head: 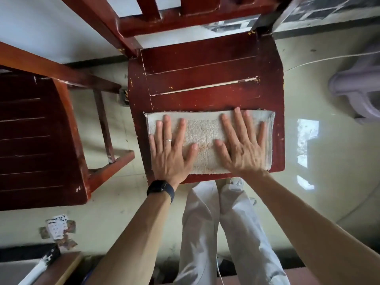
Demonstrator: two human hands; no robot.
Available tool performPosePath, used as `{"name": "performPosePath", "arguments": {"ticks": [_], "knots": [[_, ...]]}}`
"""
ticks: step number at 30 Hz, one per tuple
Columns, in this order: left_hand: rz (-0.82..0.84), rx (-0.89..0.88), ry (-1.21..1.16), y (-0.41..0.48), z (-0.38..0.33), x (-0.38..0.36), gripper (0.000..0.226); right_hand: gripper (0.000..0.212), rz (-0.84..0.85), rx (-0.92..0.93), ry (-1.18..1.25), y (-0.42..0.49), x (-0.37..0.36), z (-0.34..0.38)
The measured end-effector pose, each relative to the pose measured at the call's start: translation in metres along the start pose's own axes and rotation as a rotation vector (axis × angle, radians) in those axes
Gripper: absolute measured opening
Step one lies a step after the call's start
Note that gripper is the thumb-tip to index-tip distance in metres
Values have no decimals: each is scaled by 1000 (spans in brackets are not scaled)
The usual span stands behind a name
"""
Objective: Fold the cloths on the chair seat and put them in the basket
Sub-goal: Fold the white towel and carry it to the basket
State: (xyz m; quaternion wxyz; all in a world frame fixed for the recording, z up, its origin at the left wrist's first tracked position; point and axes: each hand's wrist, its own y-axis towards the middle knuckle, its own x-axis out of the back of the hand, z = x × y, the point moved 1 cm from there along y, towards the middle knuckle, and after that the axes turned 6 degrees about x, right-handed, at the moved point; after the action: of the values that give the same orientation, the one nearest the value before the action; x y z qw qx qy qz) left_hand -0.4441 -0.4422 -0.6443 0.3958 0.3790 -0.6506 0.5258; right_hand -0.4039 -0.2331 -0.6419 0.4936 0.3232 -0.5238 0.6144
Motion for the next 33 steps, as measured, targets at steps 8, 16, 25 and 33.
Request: {"name": "performPosePath", "arguments": {"ticks": [8,16,25,33], "knots": [[4,-307,184,73,7,33,75,66,-7,-299,21,-3,8,-11],[4,-547,300,135,-70,99,80,48,-1,-525,242,-36,46,4],[41,869,-778,-49,-83,47,55,30,246,-567,598,-44,52,-35],[160,909,-942,-71,-68,14,33,29,240,-535,544,-40,42,-36]]}}
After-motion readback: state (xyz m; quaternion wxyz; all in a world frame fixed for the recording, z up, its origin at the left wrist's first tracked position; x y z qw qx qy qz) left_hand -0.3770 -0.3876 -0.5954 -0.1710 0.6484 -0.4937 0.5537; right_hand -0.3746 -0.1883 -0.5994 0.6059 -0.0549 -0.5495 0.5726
